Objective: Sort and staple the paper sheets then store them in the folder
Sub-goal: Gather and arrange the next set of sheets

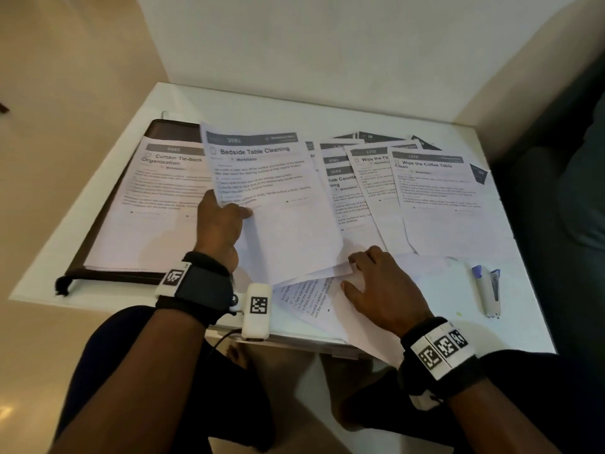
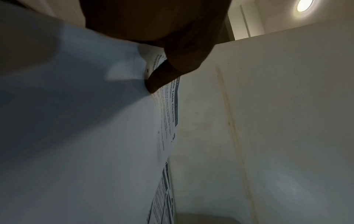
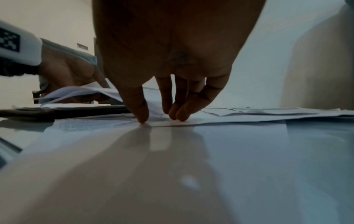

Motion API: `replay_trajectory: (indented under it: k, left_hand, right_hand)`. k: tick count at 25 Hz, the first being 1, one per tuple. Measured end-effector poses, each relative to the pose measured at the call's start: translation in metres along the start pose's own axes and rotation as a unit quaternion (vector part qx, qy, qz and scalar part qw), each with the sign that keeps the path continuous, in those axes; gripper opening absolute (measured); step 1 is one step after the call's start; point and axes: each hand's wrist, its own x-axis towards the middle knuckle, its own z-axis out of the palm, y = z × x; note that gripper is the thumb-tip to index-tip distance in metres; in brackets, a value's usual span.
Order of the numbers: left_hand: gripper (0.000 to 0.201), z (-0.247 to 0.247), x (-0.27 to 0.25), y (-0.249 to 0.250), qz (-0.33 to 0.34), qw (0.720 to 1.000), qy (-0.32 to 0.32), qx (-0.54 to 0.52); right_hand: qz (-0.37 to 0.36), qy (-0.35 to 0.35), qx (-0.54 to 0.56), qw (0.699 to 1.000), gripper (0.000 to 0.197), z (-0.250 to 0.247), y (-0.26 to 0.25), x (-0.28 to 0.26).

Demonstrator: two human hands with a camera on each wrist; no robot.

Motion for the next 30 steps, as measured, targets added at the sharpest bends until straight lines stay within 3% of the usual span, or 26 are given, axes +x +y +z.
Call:
replay_trajectory:
  k: [5,9,12,15,18,21,25,30]
  left_hand:
    - [0.051,-0.003,0.004,0.004,-0.005,1.0,0.009,-0.006]
    - [0.047,-0.007,0.008,0.005,-0.003,0.999,0.031,-0.01]
    - [0.047,-0.008,0.011,0.002,-0.01,0.999,0.037,-0.005]
    - [0.051,-0.008,0.012,-0.001,-0.014,0.999,0.039,0.006]
    - [0.051,-0.003,0.009,-0.005,-0.025,0.999,0.024,0.015]
    - [0.046,0.007,0.002,-0.012,-0.04,0.999,-0.02,0.028]
    - [0.051,0.016,-0.008,-0.022,-0.06,0.995,-0.074,0.011]
    - [0.047,0.024,-0.01,-0.027,-0.058,0.994,-0.093,0.026]
  right_hand:
    - [0.032,0.014,0.048,0.998,0.062,0.008,-0.005,0.003]
    - [0.033,0.027,0.034,0.999,0.043,0.003,-0.006,0.005]
    - [0.052,0.104,0.072,0.991,0.029,-0.001,-0.004,0.005]
    - [0.091,0.203,0.162,0.961,0.027,-0.013,0.002,0.011]
    - [0.068,0.253,0.214,0.941,0.026,-0.02,0.001,0.011]
    - [0.005,0.246,0.225,0.943,0.025,-0.017,-0.005,0.009]
    - [-0.018,0.207,0.239,0.948,0.027,-0.01,-0.014,0.009]
    - [-0.065,0.209,0.28,0.935,0.026,0.003,-0.027,0.008]
